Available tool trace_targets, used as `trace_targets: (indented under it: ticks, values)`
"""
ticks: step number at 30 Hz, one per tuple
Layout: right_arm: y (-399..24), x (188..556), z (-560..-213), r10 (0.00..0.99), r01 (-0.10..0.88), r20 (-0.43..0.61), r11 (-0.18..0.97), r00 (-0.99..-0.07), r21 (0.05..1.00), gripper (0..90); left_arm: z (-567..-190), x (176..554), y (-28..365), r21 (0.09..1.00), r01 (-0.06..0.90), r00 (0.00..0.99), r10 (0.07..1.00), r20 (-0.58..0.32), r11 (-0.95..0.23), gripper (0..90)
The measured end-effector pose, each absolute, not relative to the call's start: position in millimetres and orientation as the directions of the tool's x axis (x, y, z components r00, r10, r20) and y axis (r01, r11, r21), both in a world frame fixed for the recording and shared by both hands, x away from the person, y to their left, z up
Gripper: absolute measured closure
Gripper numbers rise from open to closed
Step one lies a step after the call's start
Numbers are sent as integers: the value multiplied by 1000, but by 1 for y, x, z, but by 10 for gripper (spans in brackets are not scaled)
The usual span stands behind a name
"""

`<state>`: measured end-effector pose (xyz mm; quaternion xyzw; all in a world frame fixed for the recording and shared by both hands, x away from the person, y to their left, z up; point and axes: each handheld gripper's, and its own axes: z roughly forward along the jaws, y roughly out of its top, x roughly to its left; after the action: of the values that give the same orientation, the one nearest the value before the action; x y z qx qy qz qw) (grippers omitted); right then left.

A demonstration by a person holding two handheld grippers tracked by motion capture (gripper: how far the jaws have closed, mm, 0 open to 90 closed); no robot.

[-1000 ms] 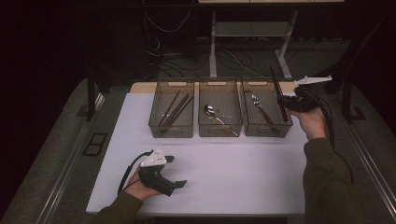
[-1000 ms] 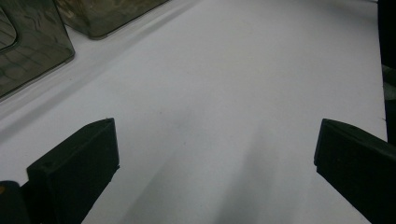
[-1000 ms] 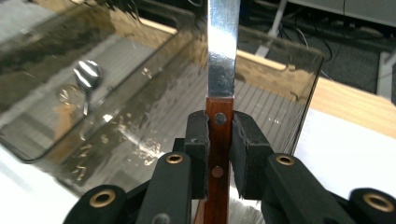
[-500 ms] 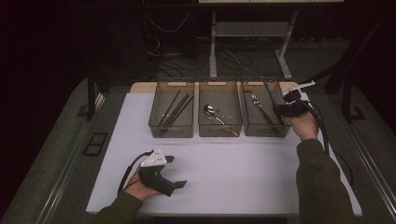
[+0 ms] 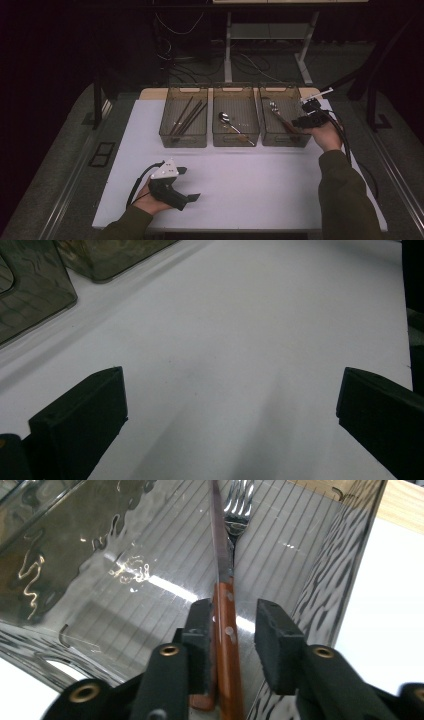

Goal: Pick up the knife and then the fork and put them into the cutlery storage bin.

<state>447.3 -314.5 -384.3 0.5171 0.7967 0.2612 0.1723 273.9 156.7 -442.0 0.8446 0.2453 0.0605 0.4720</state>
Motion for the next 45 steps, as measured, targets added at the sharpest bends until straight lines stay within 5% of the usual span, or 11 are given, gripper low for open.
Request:
trace_targets:
  ticks: [11,22,45]
  values:
    - [-322,441,-373,902,691,75,269,-425,670,367,-442,274,157,828,358,871,473,-131,-431,0]
    - [-323,421,-365,865,620,140,224,-482,752,197,-442,274,157,828,362,869,476,-134,-428,0]
    - [-321,363,-373,824,506,130,206,-551,837,140,-443,275,155,821,359,872,474,-125,-443,0]
